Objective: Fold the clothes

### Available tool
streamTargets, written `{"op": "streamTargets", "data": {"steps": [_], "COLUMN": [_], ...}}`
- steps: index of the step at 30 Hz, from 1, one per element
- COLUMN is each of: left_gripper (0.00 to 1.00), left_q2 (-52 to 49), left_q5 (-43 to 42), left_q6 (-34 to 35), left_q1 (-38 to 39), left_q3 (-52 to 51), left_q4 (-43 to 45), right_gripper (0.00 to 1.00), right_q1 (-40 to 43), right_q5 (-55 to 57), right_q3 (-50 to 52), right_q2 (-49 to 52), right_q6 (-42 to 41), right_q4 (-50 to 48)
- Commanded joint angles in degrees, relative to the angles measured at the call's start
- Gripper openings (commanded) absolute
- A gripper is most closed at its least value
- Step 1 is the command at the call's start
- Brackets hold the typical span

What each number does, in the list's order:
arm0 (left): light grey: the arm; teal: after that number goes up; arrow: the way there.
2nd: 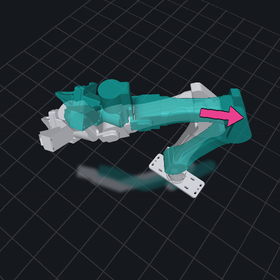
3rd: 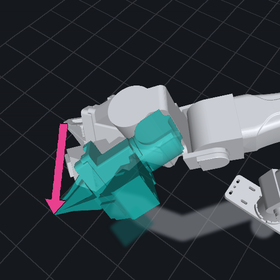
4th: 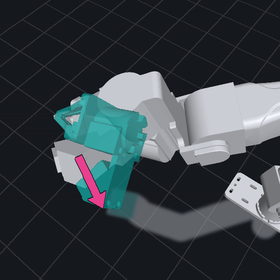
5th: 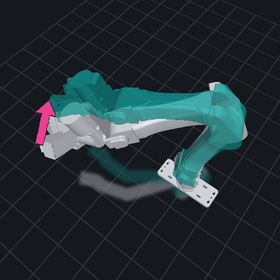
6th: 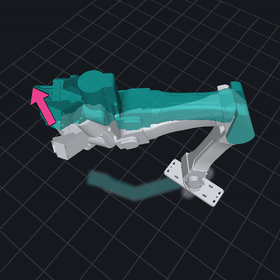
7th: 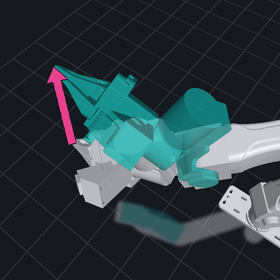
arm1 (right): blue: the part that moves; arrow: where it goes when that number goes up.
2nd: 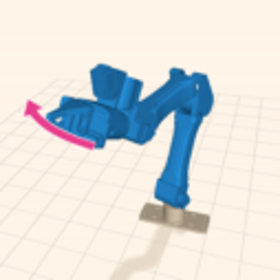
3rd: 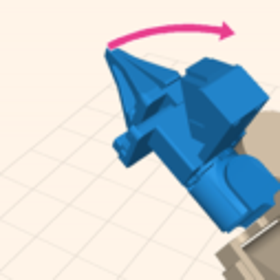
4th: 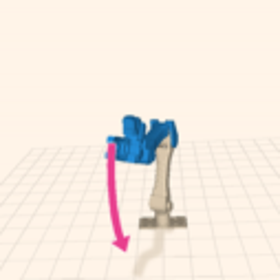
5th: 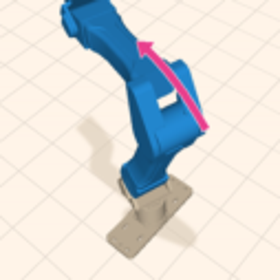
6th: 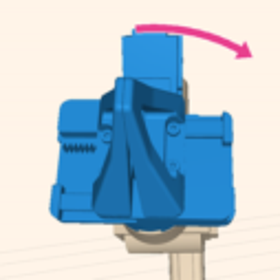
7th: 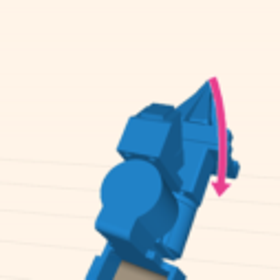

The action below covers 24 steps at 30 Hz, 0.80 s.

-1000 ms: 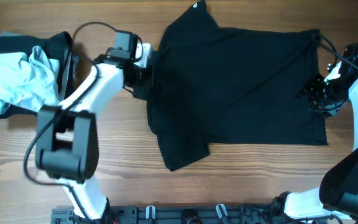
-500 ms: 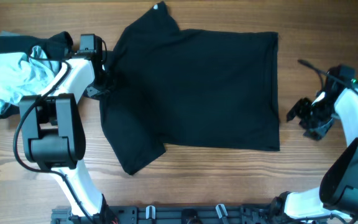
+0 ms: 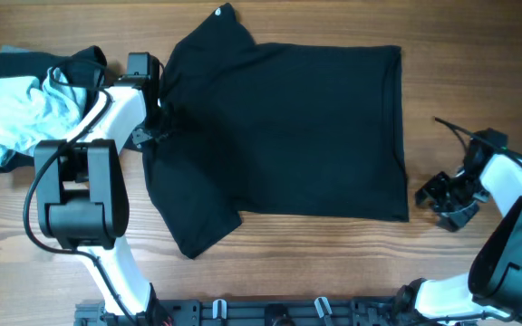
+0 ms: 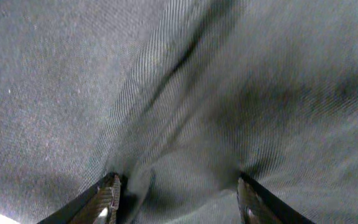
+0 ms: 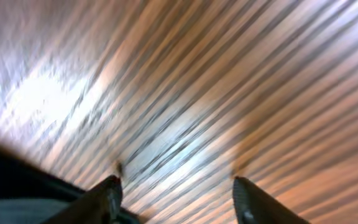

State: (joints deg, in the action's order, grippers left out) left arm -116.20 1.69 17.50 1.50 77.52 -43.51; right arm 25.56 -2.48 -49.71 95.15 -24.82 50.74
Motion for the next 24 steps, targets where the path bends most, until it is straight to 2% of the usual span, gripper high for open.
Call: {"op": "streamTargets", "data": {"steps": [1,2,3,4,5,6,9,12,16,19,21,22,23,24], "left_gripper": [0.62,0.62,0.62,0.62,0.62,0.63,0.64,0.75,0.76,0.77,0.77,0.77,0.77,0.77], "left_q2": [2.3,2.9,3.5,4.5,6.1,8.1,15.2,21.4,22.6,22.6,22.6,22.6,22.6,22.6], "left_q5": [0.7,0.7,0.7,0.3,-0.9,-2.2,-5.7,-6.8,-6.8,-6.8,-6.8,-6.8,-6.8,-6.8], "left_q6": [-0.8,-0.8,-0.8,-0.8,-0.8,-0.8,-0.8,-0.8,-0.7,-0.8,-0.8,-0.8,-0.8,-0.8], "left_q1": [-0.2,-0.2,-0.2,-0.2,-0.2,-0.2,-0.2,-0.2,-0.2,-0.2,-0.2,-0.2,-0.2,-0.2], "left_q3": [-1.4,-1.4,-1.4,-1.4,-1.3,-1.3,-1.3,-1.3,-1.3,-1.3,-1.3,-1.3,-1.3,-1.3], "left_q4": [-3.0,-3.9,-4.2,-4.3,-4.2,-3.9,-2.7,-1.3,-1.1,-1.1,-1.1,-1.6,-2.3,-2.8], "right_gripper": [0.59,0.52,0.44,0.24,0.12,0.05,0.04,0.04,0.04,0.04,0.04,0.04,0.15,0.22], "right_q1": [0.3,-0.2,-1.0,-2.8,-4.8,-7.0,-15.1,-19.7,-19.7,-16.2,-13.0,-9.4,-7.2,-7.2], "right_q5": [-12.5,-23.3,-28.0,-31.8,-32.3,-31.7,-22.2,-15.6,-13.1,3.4,8.3,6.1,-10.3,-17.3], "right_q3": [-8.9,-11.8,-13.0,-13.1,-13.1,-12.9,-12.6,-12.6,-12.6,-12.6,-12.7,-12.7,-12.7,-12.7], "right_q2": [-1.0,-1.1,-1.1,-1.1,-0.9,-0.7,1.4,8.2,13.7,13.7,13.6,13.4,12.4,12.0], "right_q6": [12.3,17.5,17.7,17.2,17.1,17.1,12.1,6.1,5.0,-5.0,-11.2,-11.4,2.0,6.5], "right_q4": [-3.8,-5.6,-7.6,-11.3,-13.9,-16.0,-20.0,-23.8,-26.6,-25.4,-22.4,-21.7,-27.0,-29.1]}}
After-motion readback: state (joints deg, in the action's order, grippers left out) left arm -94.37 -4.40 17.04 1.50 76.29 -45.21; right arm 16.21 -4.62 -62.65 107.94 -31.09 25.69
